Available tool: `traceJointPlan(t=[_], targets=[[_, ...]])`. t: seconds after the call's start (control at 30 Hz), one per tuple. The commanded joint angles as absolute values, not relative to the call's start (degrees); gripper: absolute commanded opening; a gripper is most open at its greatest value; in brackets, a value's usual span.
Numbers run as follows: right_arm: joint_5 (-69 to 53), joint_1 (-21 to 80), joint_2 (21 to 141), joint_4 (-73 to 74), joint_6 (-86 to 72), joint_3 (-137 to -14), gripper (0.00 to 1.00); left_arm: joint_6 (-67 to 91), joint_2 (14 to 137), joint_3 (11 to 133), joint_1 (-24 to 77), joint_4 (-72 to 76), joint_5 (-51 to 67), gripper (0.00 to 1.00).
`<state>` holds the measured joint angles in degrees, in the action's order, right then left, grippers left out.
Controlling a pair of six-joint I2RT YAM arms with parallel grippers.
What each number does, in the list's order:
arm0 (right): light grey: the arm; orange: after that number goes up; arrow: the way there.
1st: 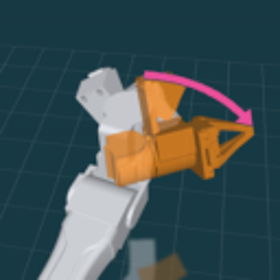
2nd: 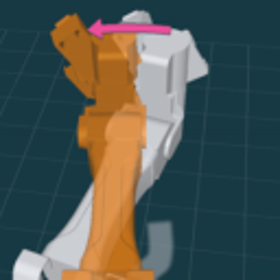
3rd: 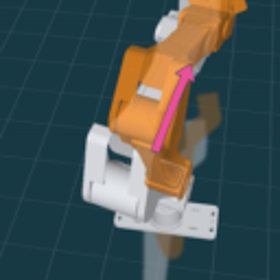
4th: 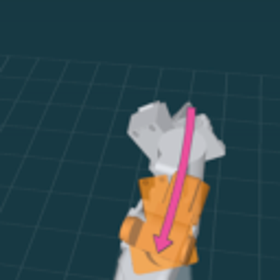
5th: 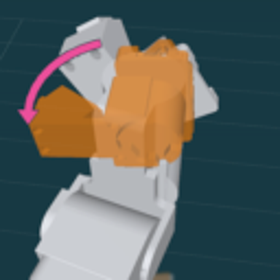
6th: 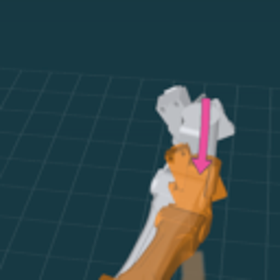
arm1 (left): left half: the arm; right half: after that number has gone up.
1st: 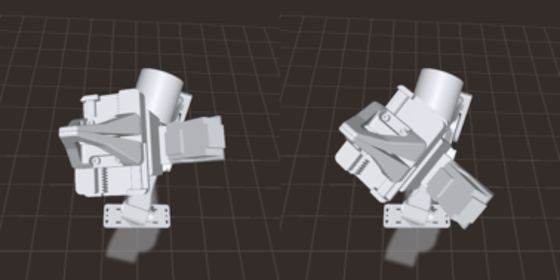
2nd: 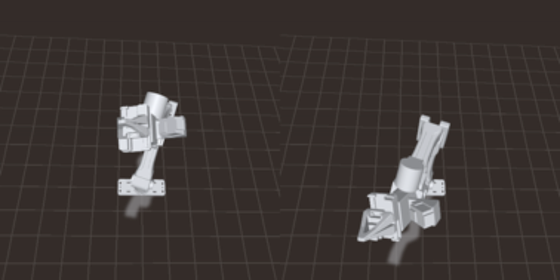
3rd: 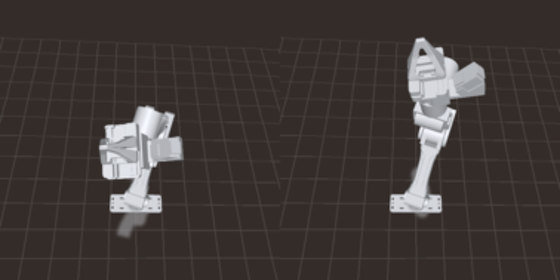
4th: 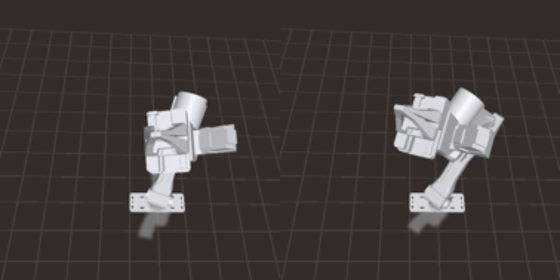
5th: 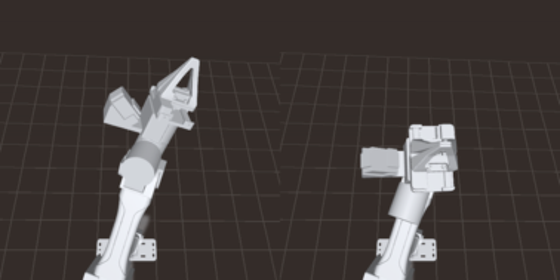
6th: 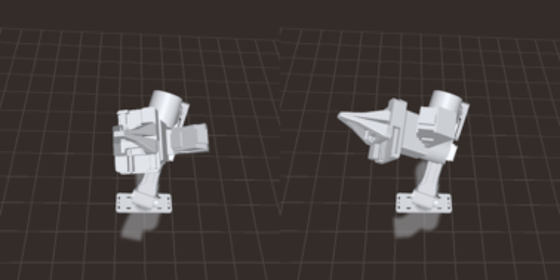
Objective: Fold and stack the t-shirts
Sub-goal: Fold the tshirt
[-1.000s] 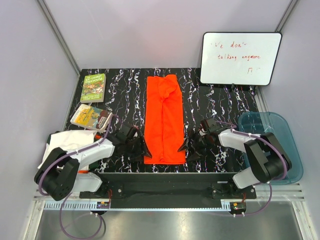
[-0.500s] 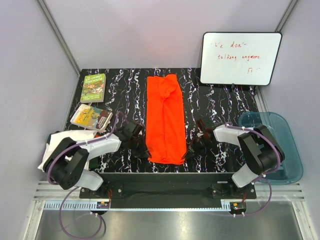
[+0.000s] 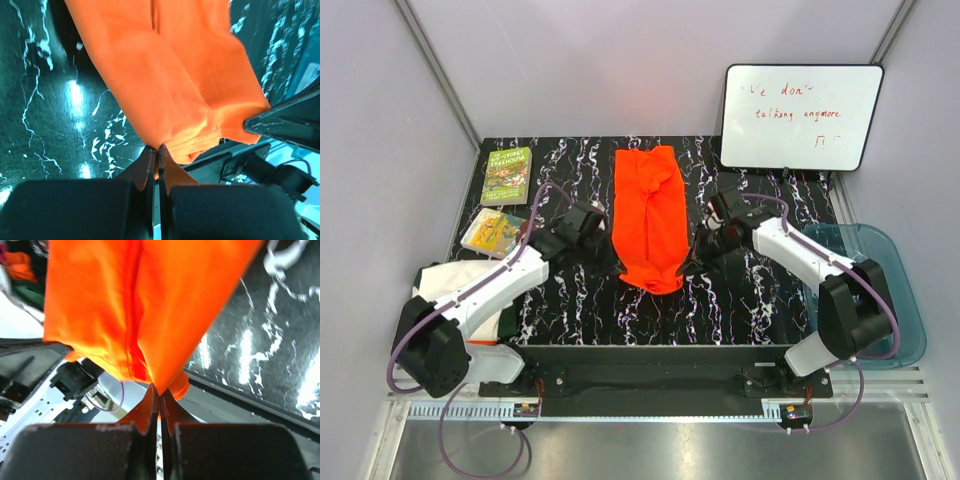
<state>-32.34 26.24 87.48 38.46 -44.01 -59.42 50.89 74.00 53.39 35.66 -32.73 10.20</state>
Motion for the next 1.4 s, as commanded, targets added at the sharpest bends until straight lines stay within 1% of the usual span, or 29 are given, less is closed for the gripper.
traceJointPlan(t=[0.0,0.17,0.27,0.57,0.77,0.83,0.87,0.97,1.0,1.03,1.07,1.1,1.13,1.17,1.2,1.23,1.27,1.37], targets=[[-29.71,24.97,90.60,41.92,-38.77,-66.86,0.00,48.26,76.02,60.02,34.81,-36.30,7.12,0.00],[-29.27,20.75,96.58,42.10,-35.07,-73.90,0.00,46.06,81.82,67.23,32.44,-36.83,7.64,0.00],[-29.71,19.08,102.98,42.27,-32.88,-79.96,0.00,44.48,85.51,71.18,30.24,-37.26,8.61,0.00],[-31.29,17.67,119.16,44.12,-29.53,-98.67,0.00,42.10,97.46,81.29,23.65,-39.28,11.85,0.00],[-32.26,16.09,127.95,45.70,-29.53,-108.00,0.02,41.14,105.63,87.97,21.71,-39.64,14.76,0.00],[-32.08,15.39,129.28,46.05,-29.71,-109.68,0.02,40.08,108.87,90.95,21.45,-39.64,16.08,0.00],[-32.08,15.12,130.51,46.14,-29.79,-111.25,0.02,39.82,109.94,92.01,21.18,-39.64,17.39,0.02],[-32.43,14.33,133.05,46.58,-30.23,-114.77,0.02,38.94,113.11,95.35,20.57,-39.73,18.89,0.16],[-32.43,13.98,133.85,47.02,-30.32,-115.74,0.03,38.59,113.64,95.97,20.39,-39.64,19.07,0.29],[-32.43,13.80,134.38,47.20,-30.58,-116.71,0.04,38.41,114.51,97.11,20.30,-39.81,19.16,0.56],[-32.43,13.28,135.78,47.37,-30.67,-118.55,0.05,38.50,114.70,97.38,19.95,-39.99,19.25,0.72],[-33.21,13.10,136.49,47.46,-31.28,-119.52,0.09,38.67,114.78,97.56,19.86,-40.34,19.16,0.82],[-33.92,12.75,137.36,47.37,-31.38,-120.75,0.28,38.76,114.70,97.47,19.69,-40.60,19.07,0.96],[-34.45,12.57,139.11,47.46,-31.46,-123.63,0.41,38.76,114.35,97.38,19.51,-40.95,18.55,0.99],[-35.85,12.48,139.91,47.37,-30.94,-125.05,0.54,38.85,113.56,97.03,19.42,-41.13,18.20,0.99],[-36.56,12.48,140.62,47.37,-30.59,-126.72,0.61,38.76,113.12,96.16,19.34,-41.22,18.11,0.99],[-36.91,12.39,141.41,47.29,-30.32,-129.52,0.72,38.67,112.59,95.72,19.34,-41.13,18.02,0.99],[-37.70,12.31,140.72,46.93,-29.09,-132.62,0.81,38.15,110.13,93.70,19.42,-41.04,18.02,0.99]])
